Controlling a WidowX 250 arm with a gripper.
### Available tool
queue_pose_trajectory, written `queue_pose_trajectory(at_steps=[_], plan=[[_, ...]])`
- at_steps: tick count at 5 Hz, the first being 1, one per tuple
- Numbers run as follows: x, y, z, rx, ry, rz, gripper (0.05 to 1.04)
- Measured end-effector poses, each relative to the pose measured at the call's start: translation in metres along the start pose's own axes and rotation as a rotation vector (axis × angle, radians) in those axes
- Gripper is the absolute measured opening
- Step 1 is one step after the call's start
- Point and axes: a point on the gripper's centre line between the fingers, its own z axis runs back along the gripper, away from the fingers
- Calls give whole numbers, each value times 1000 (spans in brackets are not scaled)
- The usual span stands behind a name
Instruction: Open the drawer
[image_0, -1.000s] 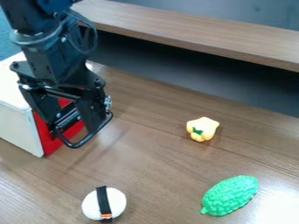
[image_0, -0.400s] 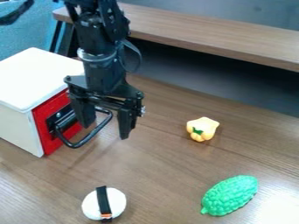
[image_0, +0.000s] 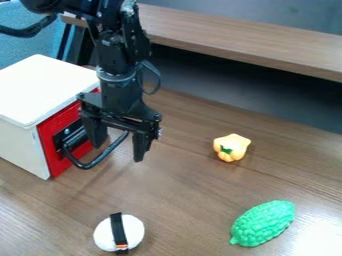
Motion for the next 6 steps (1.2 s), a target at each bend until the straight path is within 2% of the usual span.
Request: queue_pose_trajectory(at_steps=[1,2,4,5,6], plan=[[3,5,-8,37,2,-1,999],[10,10,-10,71,-39,-10,999],[19,22,-23,123,-69,-17,999],[23,26,-33,136,-72,-30,999],[25,36,-45,123,-67,-20,999]])
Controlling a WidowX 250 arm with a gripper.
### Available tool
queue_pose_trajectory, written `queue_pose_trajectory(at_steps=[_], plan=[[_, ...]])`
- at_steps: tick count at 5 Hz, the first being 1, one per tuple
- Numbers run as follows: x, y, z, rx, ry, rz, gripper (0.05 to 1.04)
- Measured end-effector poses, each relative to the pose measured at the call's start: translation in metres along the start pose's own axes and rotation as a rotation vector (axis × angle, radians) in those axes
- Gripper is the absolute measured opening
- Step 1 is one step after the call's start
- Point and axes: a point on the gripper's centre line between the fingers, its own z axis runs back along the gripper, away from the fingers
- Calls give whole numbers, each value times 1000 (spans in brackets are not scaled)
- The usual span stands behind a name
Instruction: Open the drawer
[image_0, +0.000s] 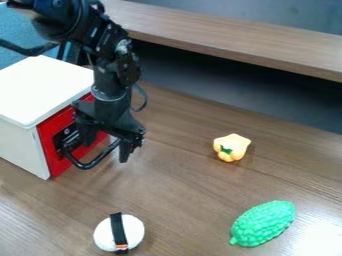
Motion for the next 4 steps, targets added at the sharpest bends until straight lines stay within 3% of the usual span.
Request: queue_pose_trajectory(at_steps=[3,4], plan=[[-6,4,-14,-323,-78,-30,999],[-8,-7,-13,-384,-93,-49,999]])
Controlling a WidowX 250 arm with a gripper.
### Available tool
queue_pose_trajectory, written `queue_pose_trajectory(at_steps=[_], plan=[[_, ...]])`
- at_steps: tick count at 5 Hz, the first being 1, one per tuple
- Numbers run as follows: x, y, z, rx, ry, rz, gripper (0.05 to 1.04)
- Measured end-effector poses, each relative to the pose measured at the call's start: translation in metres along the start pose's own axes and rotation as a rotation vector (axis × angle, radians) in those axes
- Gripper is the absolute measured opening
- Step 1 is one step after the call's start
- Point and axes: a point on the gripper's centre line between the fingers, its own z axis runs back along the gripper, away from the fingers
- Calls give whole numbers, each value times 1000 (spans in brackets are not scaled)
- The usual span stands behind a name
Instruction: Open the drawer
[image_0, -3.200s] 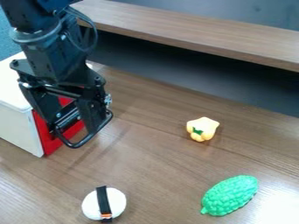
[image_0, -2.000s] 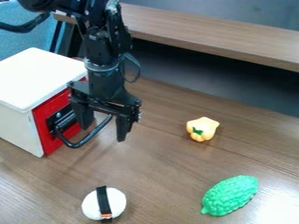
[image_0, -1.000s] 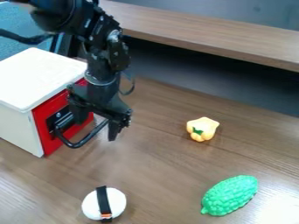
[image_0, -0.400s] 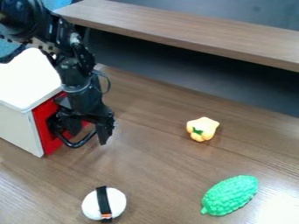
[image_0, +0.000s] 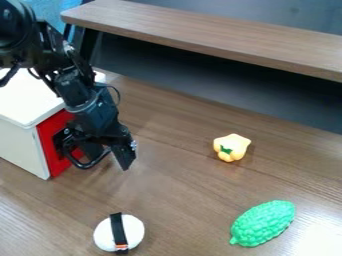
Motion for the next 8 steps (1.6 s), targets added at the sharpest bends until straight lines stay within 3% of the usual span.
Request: queue_pose_trajectory(at_steps=[4,8], plan=[[-14,-64,-18,-82,52,-143,999],[-28,-112,-12,-149,72,-229,999]])
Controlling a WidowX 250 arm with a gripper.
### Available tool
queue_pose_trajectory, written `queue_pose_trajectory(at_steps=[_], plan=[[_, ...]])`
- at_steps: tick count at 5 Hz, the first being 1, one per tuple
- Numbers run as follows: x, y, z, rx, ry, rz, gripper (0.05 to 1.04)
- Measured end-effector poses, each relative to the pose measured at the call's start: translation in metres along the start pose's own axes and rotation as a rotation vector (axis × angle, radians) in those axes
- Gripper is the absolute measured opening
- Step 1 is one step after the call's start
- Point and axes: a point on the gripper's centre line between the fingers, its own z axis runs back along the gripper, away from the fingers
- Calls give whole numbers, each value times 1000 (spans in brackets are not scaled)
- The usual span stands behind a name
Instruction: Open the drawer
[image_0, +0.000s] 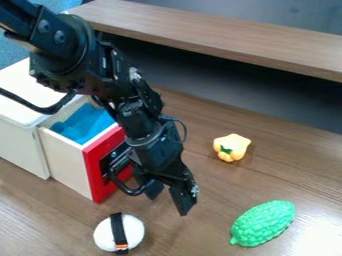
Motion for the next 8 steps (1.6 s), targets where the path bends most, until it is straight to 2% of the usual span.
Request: queue_pose_trajectory(at_steps=[4,5,6,7,8], plan=[[-3,-16,1,-17,16,-19,999],[-1,-12,12,82,28,9,999],[9,-2,29,255,50,79,999],[20,9,49,404,61,128,999],[30,8,63,415,58,141,999]])
